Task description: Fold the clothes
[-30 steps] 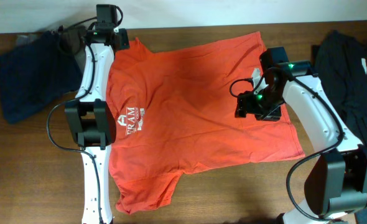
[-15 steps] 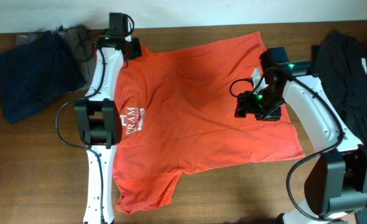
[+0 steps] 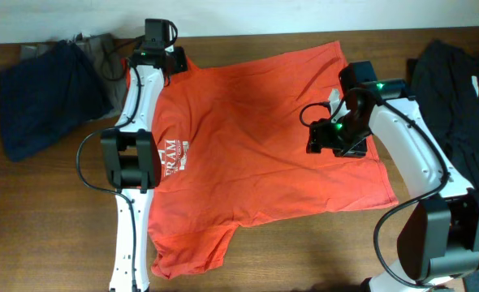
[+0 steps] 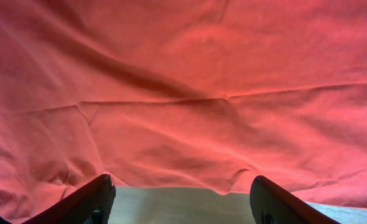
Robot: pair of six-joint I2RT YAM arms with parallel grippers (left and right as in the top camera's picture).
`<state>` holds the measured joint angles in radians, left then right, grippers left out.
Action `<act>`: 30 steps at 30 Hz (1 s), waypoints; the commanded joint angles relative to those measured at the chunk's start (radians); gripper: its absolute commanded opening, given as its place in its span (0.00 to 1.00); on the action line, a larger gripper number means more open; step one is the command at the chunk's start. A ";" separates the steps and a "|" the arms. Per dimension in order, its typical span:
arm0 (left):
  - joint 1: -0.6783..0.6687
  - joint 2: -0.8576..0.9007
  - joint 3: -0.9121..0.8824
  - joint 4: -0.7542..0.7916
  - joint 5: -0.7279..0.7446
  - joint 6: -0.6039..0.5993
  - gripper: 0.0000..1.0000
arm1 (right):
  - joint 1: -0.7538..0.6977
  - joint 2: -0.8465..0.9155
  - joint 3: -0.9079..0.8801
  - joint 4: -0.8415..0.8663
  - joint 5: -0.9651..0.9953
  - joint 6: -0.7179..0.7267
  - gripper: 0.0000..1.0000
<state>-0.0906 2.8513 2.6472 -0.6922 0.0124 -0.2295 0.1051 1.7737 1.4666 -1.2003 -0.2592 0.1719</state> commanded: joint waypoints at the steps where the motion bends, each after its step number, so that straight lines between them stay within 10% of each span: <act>1: 0.001 0.148 -0.021 0.014 0.011 -0.009 0.01 | 0.008 -0.014 0.007 -0.001 0.009 -0.011 0.75; 16: -0.006 0.225 -0.014 0.269 0.011 -0.010 0.01 | 0.008 -0.014 0.007 -0.016 0.014 -0.011 0.75; 21: -0.008 0.214 0.076 0.232 0.024 -0.009 0.36 | 0.008 -0.014 0.007 -0.018 0.062 -0.011 0.87; 26: -0.008 0.169 0.332 0.071 0.075 -0.009 0.94 | 0.006 -0.014 0.007 -0.006 0.077 -0.001 0.99; 30: -0.009 0.119 0.493 -0.117 0.083 -0.009 0.99 | 0.006 -0.015 0.007 -0.005 0.187 0.094 0.99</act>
<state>-0.1043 3.0150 2.9963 -0.7052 0.0723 -0.2363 0.1051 1.7737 1.4666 -1.2045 -0.1734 0.1898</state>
